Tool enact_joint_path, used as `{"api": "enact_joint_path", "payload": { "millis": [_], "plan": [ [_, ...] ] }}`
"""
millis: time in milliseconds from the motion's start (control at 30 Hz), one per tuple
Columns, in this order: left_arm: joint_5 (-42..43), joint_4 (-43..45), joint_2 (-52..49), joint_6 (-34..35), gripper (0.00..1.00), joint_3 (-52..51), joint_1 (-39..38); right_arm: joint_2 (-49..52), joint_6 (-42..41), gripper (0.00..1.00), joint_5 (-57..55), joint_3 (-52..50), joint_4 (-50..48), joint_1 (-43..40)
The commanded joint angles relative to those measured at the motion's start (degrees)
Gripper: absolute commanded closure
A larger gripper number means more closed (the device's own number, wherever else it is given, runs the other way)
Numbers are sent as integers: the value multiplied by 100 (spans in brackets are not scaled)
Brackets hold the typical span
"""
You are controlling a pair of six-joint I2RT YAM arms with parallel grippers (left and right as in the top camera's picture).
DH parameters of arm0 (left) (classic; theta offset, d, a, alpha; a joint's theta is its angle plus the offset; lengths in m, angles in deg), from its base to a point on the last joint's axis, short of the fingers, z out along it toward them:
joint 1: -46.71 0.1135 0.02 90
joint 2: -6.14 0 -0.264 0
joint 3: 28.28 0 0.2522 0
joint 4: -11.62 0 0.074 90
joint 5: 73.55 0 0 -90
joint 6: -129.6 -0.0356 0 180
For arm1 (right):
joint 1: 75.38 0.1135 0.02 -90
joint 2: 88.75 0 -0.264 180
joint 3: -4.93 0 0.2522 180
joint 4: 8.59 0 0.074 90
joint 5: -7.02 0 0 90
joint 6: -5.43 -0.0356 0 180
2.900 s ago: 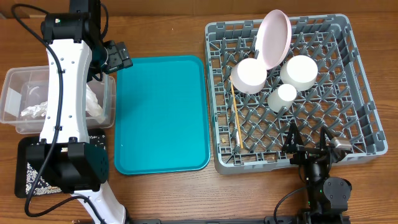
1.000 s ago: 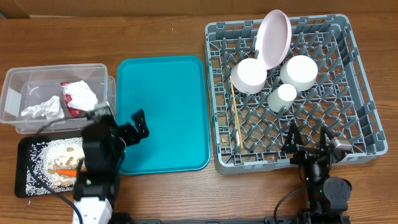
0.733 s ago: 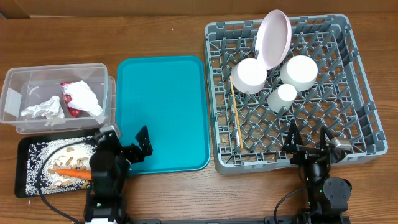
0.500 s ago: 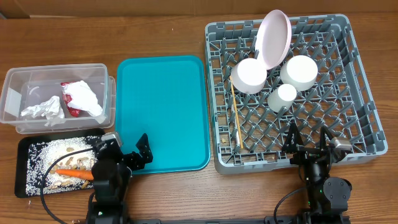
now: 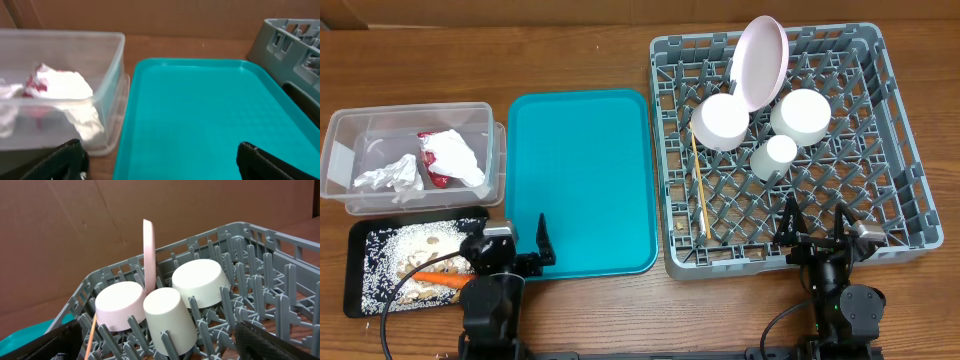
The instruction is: Sort waste into correct bins and load items into the dishwasher
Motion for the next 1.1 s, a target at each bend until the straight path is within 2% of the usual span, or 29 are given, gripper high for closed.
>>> {"api": "enact_joint_path", "payload": {
  "millis": [0, 333, 1067],
  "plan": [
    [-72, 15, 350, -693, 0, -24, -33, -48, 39, 0, 35, -61, -31, -37],
    [85, 17, 918, -763, 0, -24, -33, -48, 39, 0, 35, -61, -31, -37],
    [114, 7, 907, -765, 0, -24, -33, -48, 39, 0, 37, -61, -31, -37]
  ]
}}
